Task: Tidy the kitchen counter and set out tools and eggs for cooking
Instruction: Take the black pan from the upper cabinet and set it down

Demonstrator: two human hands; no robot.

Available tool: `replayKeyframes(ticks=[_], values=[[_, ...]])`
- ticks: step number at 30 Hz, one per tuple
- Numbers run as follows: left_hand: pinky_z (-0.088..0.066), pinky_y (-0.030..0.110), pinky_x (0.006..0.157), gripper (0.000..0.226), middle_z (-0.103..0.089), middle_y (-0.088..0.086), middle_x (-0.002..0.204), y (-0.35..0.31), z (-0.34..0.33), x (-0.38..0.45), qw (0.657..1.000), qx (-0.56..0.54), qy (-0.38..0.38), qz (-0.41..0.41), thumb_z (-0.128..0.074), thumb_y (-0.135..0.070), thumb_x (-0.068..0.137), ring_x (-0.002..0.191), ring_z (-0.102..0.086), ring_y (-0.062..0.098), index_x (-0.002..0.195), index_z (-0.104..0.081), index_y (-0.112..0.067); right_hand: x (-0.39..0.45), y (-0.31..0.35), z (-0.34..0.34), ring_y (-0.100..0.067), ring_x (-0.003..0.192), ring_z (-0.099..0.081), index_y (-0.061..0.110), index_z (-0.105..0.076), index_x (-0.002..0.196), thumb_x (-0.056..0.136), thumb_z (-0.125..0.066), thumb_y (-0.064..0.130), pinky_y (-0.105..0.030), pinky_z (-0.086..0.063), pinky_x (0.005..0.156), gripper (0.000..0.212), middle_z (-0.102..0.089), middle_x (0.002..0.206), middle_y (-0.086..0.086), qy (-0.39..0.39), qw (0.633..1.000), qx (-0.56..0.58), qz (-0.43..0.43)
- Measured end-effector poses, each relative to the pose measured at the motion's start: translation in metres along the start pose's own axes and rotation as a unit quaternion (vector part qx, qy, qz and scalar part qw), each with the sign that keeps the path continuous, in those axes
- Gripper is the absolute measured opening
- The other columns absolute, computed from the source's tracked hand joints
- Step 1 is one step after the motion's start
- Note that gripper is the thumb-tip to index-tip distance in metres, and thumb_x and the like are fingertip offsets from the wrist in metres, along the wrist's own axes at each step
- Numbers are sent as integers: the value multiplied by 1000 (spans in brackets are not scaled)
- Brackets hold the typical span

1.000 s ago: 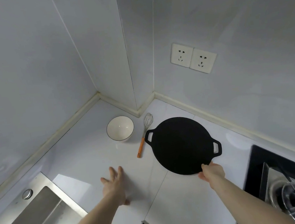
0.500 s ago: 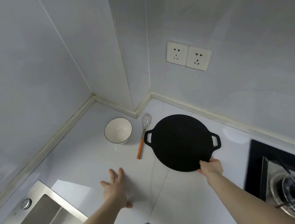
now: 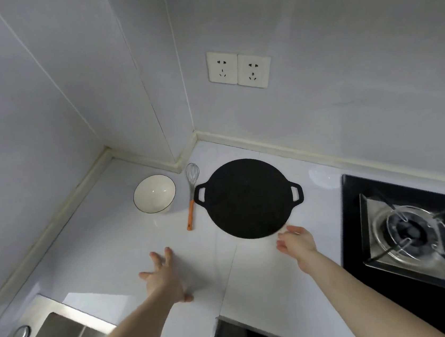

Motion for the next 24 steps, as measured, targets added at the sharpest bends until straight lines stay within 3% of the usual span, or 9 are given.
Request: replayKeyframes(ticks=[3, 7, 9, 12, 14, 16, 18, 20, 24], values=[[-59, 39, 83, 147, 12, 3, 159, 1, 1, 3, 1000, 9, -2, 0, -96, -50, 54, 136, -25, 52, 155, 9, -33, -23, -15, 6, -29, 98, -68, 8, -53, 134, 92, -68, 3, -36, -59, 84, 45, -57, 130, -13, 14, 999, -33, 29], [-50, 49, 102, 148, 14, 6, 162, 1, 0, 3, 1000, 11, 20, -5, -95, -53, 55, 144, -15, 57, 156, 11, -28, -68, -34, 19, -22, 115, -63, 21, -52, 139, 89, -70, 15, -39, -57, 96, 53, -52, 139, 4, 30, 981, -156, 113], [-52, 47, 99, 134, 2, 3, 161, 4, -4, -4, 999, 13, 23, -23, -90, -54, 61, 142, -22, 53, 156, 1, -26, -98, -39, 26, -20, 116, -63, 26, -50, 141, 89, -69, 20, -31, -55, 92, 56, -50, 139, 10, 42, 966, -211, 146], [-51, 40, 99, 87, -29, -1, 153, 0, -12, -27, 994, 2, -24, -109, -77, -36, 78, 130, -44, 37, 151, -31, -20, -137, -44, 41, -15, 119, -58, 30, -46, 144, 91, -67, 21, -18, -49, 70, 57, -45, 136, 13, 53, 952, -246, 173], [-50, 35, 101, 68, -38, -2, 154, -24, -16, -54, 981, -34, -56, -183, -63, -14, 83, 131, -48, 28, 147, -43, -20, -163, -43, 64, -11, 120, -53, 33, -46, 143, 92, -66, 21, -17, -50, 66, 56, -46, 135, 13, 44, 950, -241, 191], [-50, 30, 98, 55, -43, -5, 151, -58, -17, -87, 962, -66, -71, -254, -59, -9, 86, 130, -50, 21, 139, -53, -23, -180, -43, 91, -11, 123, -53, 34, -48, 142, 92, -67, 23, -15, -49, 66, 55, -49, 136, 10, 27, 949, -239, 205], [-45, 28, 104, 43, -48, -7, 147, -99, -20, -125, 938, -78, -78, -328, -60, -11, 88, 130, -51, 17, 128, -61, -26, -196, -44, 124, -12, 127, -53, 34, -49, 142, 91, -68, 25, -12, -47, 69, 54, -50, 138, 8, 9, 947, -237, 216], [-39, 24, 108, 36, -51, -10, 144, -139, -22, -161, 912, -88, -82, -392, -62, -11, 89, 130, -51, 14, 120, -65, -28, -209, -42, 158, -15, 128, -53, 31, -49, 143, 90, -70, 25, -18, -47, 83, 57, -52, 142, 6, -9, 945, -235, 226], [-37, 17, 102, 32, -53, -18, 136, -224, -36, -248, 863, -94, -69, -492, -62, -12, 89, 125, -53, 7, 109, -64, -36, -240, -50, 246, -15, 131, -51, 30, -50, 144, 92, -71, 26, -27, -50, 97, 56, -52, 145, 6, -58, 947, -207, 238]])
Point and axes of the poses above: each hand's wrist, its own x-axis towards the middle knuckle, its own z-axis out of the back of the hand, y = z × x, the point moved 7 cm from there along x, towards the middle knuckle
